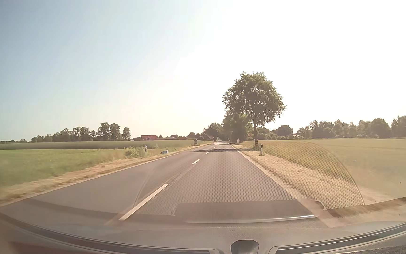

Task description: Follow the waypoints while adhering to traffic rules and regulations

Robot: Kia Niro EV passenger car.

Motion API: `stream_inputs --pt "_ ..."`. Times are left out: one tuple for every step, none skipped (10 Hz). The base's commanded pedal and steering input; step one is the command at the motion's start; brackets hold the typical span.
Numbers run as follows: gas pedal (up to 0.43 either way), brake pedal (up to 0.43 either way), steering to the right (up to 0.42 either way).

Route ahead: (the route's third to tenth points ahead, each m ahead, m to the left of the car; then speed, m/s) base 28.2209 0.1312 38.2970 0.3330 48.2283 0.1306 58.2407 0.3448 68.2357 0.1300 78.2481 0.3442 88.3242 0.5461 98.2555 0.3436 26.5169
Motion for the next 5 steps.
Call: stream_inputs --pt "0.331 0.006 0.004" --pt "0.331 0.006 0.004" --pt "0.331 0.006 0.004" --pt "0.331 0.006 0.004" --pt "0.331 0.006 0.004"
